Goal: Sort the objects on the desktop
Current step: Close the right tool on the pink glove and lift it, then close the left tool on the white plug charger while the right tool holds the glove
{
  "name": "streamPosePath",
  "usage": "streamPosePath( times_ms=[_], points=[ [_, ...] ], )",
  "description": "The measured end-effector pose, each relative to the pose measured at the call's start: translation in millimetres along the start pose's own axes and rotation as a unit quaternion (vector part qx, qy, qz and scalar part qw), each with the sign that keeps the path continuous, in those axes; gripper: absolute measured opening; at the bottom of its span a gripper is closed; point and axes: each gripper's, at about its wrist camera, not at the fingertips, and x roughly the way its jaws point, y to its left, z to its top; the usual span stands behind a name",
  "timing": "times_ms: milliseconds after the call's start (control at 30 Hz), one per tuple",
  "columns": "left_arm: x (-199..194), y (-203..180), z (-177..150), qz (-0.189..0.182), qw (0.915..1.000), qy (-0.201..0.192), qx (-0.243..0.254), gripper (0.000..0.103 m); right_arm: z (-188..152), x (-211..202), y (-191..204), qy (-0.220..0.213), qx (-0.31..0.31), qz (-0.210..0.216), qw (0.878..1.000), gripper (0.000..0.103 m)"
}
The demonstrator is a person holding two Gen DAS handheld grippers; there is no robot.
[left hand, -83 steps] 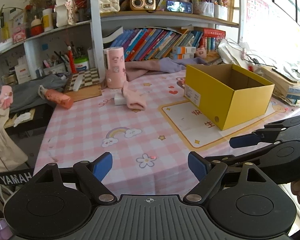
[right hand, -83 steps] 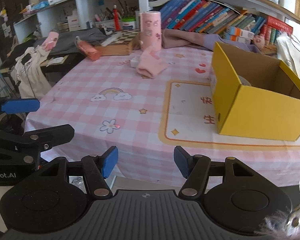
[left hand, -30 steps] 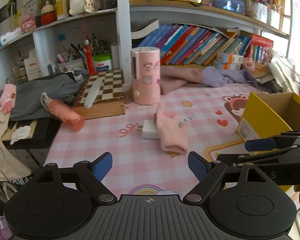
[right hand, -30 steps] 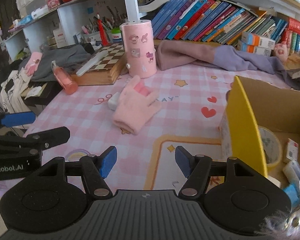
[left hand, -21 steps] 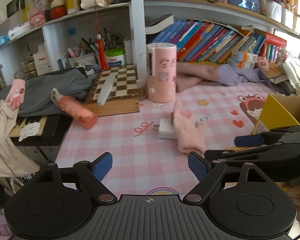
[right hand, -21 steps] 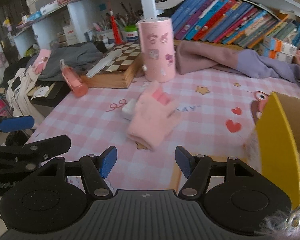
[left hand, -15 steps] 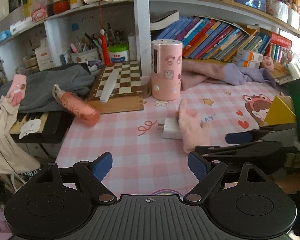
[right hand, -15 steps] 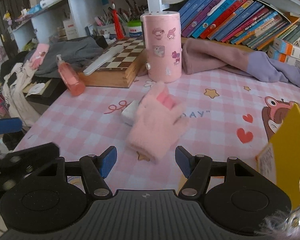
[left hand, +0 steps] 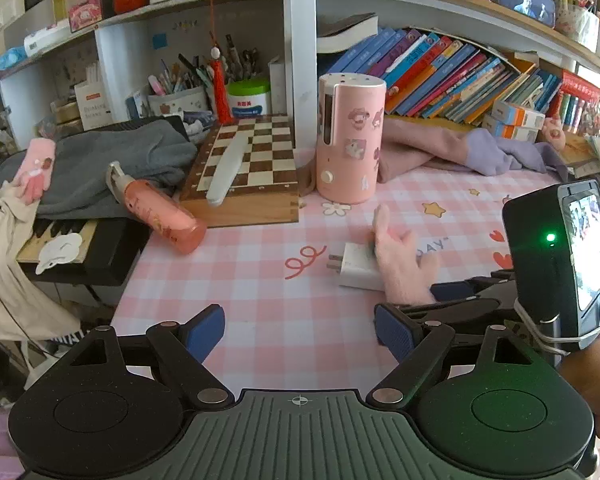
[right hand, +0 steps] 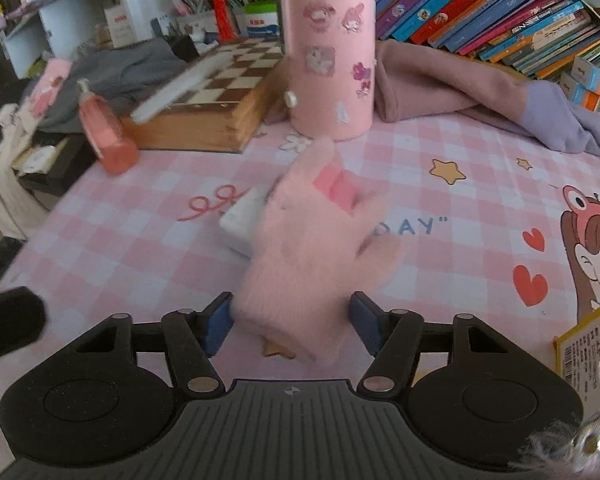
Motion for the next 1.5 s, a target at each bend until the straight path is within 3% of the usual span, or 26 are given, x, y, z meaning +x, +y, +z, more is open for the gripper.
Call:
streamPosePath(
  times_ms=[33, 100, 200, 600, 733, 1200, 1400, 1500],
  points=[
    [2, 0, 0, 0.000, 1.0000, 0.001, 0.001, 0.085, 0, 1, -2, -0.002, 0.001, 0.000, 1.000, 0.055],
    [5, -2, 0, -0.001, 1.0000, 0.003, 0.003, 0.085, 1, -2, -7, -0.012, 0.009, -0.004, 1.000, 0.029],
    [12, -4, 2, -0.003, 1.0000, 0.005, 0.006, 0.085, 1, -10, -23, -0.030, 0.055, -0.019, 0.998, 0.023],
    [61, -25, 17, -0.044, 0.9988, 0.013, 0.020, 0.085, 4, -67, -71, -0.111, 0.150, -0.052, 0.981, 0.022],
    [78, -33, 24, -0.054, 0.9980, 0.009, 0.032, 0.085, 2, -75, -75, -0.110, 0.155, -0.045, 0.981, 0.022],
    [131, -62, 27, -0.041, 0.9948, 0.033, 0.087, 0.084, -3, -76, -81, -0.091, 0.155, -0.028, 0.983, 0.022],
    [147, -59, 25, -0.035, 0.9948, 0.049, 0.082, 0.084, -5, -76, -80, -0.087, 0.151, -0.023, 0.984, 0.022],
    [150, -53, 26, -0.048, 0.9956, 0.051, 0.063, 0.077, -6, -77, -80, -0.087, 0.152, -0.024, 0.984, 0.022]
  ],
)
